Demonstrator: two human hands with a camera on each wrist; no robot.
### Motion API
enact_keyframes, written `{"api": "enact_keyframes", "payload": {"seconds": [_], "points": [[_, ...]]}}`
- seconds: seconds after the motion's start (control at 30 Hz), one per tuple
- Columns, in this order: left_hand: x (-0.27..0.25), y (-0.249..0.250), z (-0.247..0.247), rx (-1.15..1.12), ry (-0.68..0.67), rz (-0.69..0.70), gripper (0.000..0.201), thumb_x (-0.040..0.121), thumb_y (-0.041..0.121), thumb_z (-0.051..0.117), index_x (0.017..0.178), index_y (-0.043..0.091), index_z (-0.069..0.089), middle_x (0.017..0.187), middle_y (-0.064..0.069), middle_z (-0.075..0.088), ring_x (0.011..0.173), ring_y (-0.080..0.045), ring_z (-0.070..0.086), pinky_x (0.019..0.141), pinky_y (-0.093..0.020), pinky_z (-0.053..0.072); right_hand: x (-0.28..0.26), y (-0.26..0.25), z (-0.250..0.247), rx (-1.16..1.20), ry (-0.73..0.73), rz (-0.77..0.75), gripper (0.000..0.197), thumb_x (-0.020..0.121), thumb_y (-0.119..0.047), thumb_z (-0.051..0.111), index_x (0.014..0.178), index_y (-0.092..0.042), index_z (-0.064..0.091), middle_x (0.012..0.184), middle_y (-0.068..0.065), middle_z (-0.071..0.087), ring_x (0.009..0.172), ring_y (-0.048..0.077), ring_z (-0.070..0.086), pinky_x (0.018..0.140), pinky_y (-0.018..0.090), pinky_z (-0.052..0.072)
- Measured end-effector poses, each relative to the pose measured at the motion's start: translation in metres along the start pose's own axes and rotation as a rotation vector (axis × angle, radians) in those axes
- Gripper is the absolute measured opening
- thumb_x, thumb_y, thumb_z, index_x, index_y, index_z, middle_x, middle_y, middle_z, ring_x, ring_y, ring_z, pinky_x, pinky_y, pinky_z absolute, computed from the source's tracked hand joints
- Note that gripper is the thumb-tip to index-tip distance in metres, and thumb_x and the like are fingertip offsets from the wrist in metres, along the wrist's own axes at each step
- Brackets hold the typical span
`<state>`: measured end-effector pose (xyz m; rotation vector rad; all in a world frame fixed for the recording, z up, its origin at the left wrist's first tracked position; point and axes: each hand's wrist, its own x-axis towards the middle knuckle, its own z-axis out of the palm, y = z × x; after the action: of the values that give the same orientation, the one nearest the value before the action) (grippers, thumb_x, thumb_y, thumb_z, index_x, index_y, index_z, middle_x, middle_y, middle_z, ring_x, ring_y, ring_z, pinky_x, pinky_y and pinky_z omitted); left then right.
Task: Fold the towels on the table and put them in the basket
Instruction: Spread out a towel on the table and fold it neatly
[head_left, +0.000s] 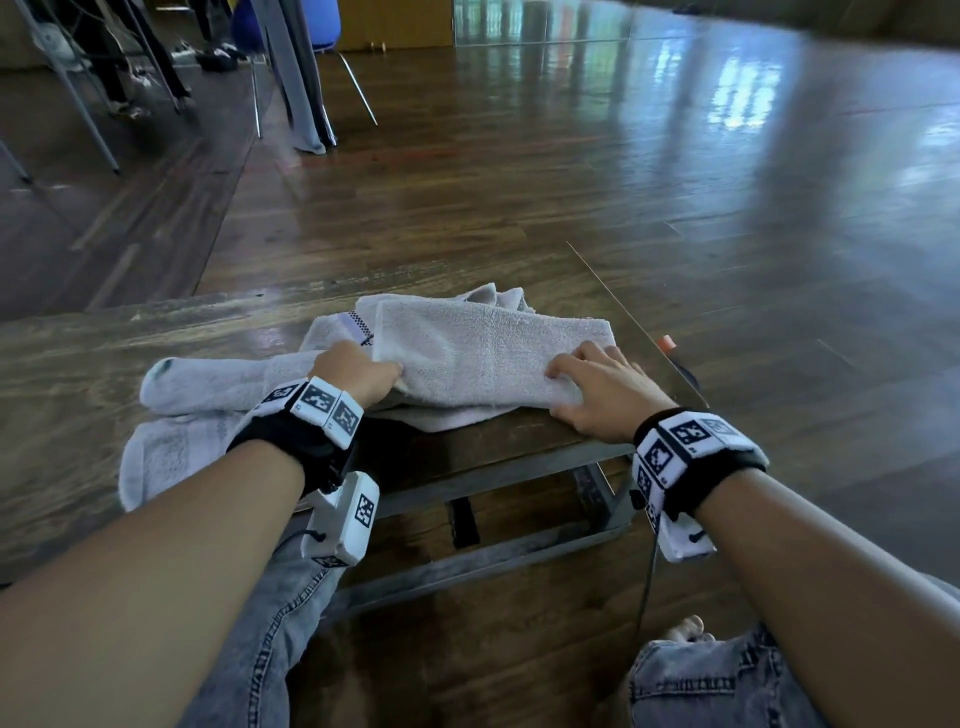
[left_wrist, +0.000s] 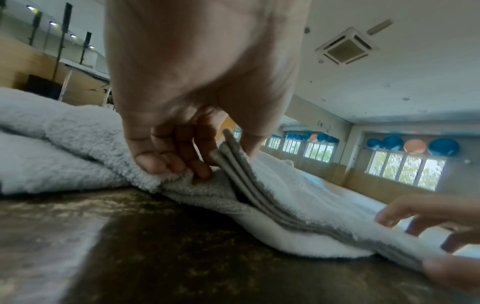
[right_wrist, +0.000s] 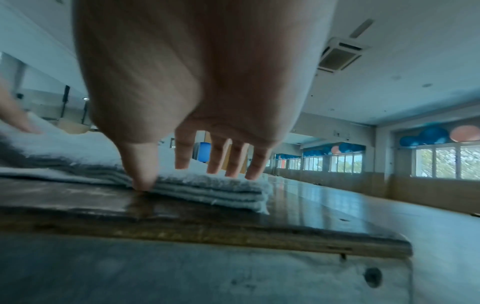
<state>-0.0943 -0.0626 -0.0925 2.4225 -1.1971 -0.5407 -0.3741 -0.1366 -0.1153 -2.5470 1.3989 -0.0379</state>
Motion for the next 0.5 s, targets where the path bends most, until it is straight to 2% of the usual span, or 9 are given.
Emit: {"api": "enact_keyframes", "payload": {"seconds": [0.1,0.17,0.2,0.27,0.3,0.33,0.4,0.47,0.5], "points": [[-0.003,-0.004,-0.005,-0.139,0.029,0.006,0.031,0.085,0.037,0.063,0.084,0.006,0.057,0.080,-0.006,0.056,0.067,-0.019,0.052,0.056,-0.030,0.037,0.001,-0.008,-0.007,-0.065,0.040,-0.003,0.027,0.092,-0.031,0.059,0.119,-0.036,0.057,0.127,-0.002,0.051,0.122,0.024,0.048,0.105,0.044,0.035],[-0.006,-0.012,-0.007,-0.215,0.009,-0.007,0.032,0.084,0.036,0.061,0.092,0.005,0.059,0.090,-0.007,0.061,0.078,-0.025,0.059,0.064,-0.030,0.041,0.000,-0.009,-0.014,-0.061,0.005,0.006,0.023,0.090,-0.029,0.056,0.111,-0.038,0.062,0.124,-0.004,0.056,0.117,0.023,0.054,0.102,0.042,0.036],[-0.008,-0.016,-0.008,-0.233,-0.041,-0.029,0.034,0.085,0.035,0.062,0.097,0.003,0.062,0.091,-0.009,0.065,0.078,-0.026,0.062,0.064,-0.029,0.044,-0.001,-0.009,-0.018,-0.050,-0.028,0.013,0.020,0.089,-0.031,0.056,0.106,-0.039,0.063,0.122,-0.006,0.057,0.114,0.022,0.056,0.100,0.041,0.038],[-0.016,-0.022,-0.010,-0.194,-0.178,-0.102,0.033,0.085,0.035,0.065,0.096,0.004,0.062,0.075,-0.010,0.068,0.058,-0.023,0.062,0.050,-0.025,0.044,-0.004,-0.007,-0.022,-0.049,-0.099,0.031,0.008,0.087,-0.042,0.058,0.094,-0.042,0.063,0.114,-0.012,0.053,0.112,0.019,0.056,0.093,0.038,0.040],[-0.020,-0.024,-0.011,-0.126,-0.199,-0.118,0.033,0.084,0.037,0.065,0.092,0.006,0.060,0.070,-0.010,0.066,0.053,-0.022,0.060,0.047,-0.024,0.043,-0.006,-0.006,-0.023,-0.057,-0.126,0.039,0.011,0.086,-0.050,0.059,0.088,-0.040,0.063,0.112,-0.014,0.050,0.110,0.017,0.054,0.089,0.037,0.040],[-0.022,-0.026,-0.010,-0.039,-0.151,-0.097,0.033,0.084,0.038,0.064,0.089,0.006,0.059,0.073,-0.009,0.066,0.056,-0.023,0.059,0.048,-0.025,0.043,-0.007,-0.005,-0.023,-0.058,-0.138,0.049,0.022,0.084,-0.059,0.058,0.084,-0.038,0.065,0.111,-0.015,0.050,0.105,0.014,0.053,0.086,0.036,0.039],[-0.025,-0.026,-0.004,0.113,0.120,0.035,0.029,0.083,0.035,0.060,0.093,0.008,0.056,0.089,-0.009,0.062,0.074,-0.026,0.060,0.058,-0.033,0.047,-0.010,-0.004,-0.022,-0.037,-0.082,0.070,0.046,0.081,-0.075,0.049,0.073,-0.035,0.070,0.099,-0.017,0.059,0.086,0.009,0.056,0.079,0.034,0.039],[-0.030,-0.019,0.004,0.123,0.353,0.238,0.030,0.085,0.029,0.058,0.106,0.010,0.049,0.103,-0.009,0.053,0.090,-0.026,0.055,0.066,-0.039,0.049,-0.011,-0.009,-0.021,-0.004,0.029,0.067,0.063,0.081,-0.081,0.041,0.065,-0.029,0.072,0.076,-0.016,0.063,0.065,0.006,0.055,0.072,0.032,0.039],[-0.031,-0.014,0.010,0.108,0.392,0.364,0.028,0.087,0.026,0.057,0.108,0.011,0.047,0.106,-0.008,0.049,0.094,-0.025,0.052,0.070,-0.039,0.049,-0.009,-0.013,-0.019,0.004,0.086,0.057,0.062,0.083,-0.079,0.040,0.067,-0.028,0.072,0.077,-0.015,0.064,0.067,0.007,0.056,0.073,0.032,0.040]]}}
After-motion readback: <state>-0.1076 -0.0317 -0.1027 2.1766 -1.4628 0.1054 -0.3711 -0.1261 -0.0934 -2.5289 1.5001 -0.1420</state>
